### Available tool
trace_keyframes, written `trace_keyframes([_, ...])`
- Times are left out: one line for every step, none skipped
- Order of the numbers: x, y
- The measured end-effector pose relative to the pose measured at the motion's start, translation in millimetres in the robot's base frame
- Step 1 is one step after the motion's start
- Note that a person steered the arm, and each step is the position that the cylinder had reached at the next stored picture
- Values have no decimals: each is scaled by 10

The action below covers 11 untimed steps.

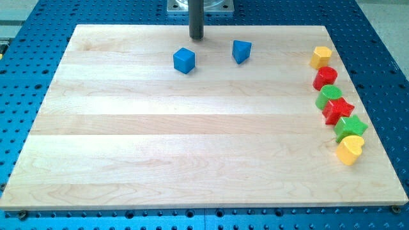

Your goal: Slide the blue triangle to the top of the blue cube

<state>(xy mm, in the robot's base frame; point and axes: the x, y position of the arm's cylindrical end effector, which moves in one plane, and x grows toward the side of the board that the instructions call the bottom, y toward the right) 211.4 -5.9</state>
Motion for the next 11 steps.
trace_keyframes([-104, 74])
trace_keyframes([-81, 588])
trace_keyframes([348, 1363])
trace_keyframes([1100, 1257])
trace_keyframes([1196, 829])
trace_keyframes([605, 1244])
trace_keyframes([221, 839])
trace_keyframes([-67, 619])
trace_keyframes([-181, 249])
trace_keyframes([156, -372])
trace_keyframes([-94, -702])
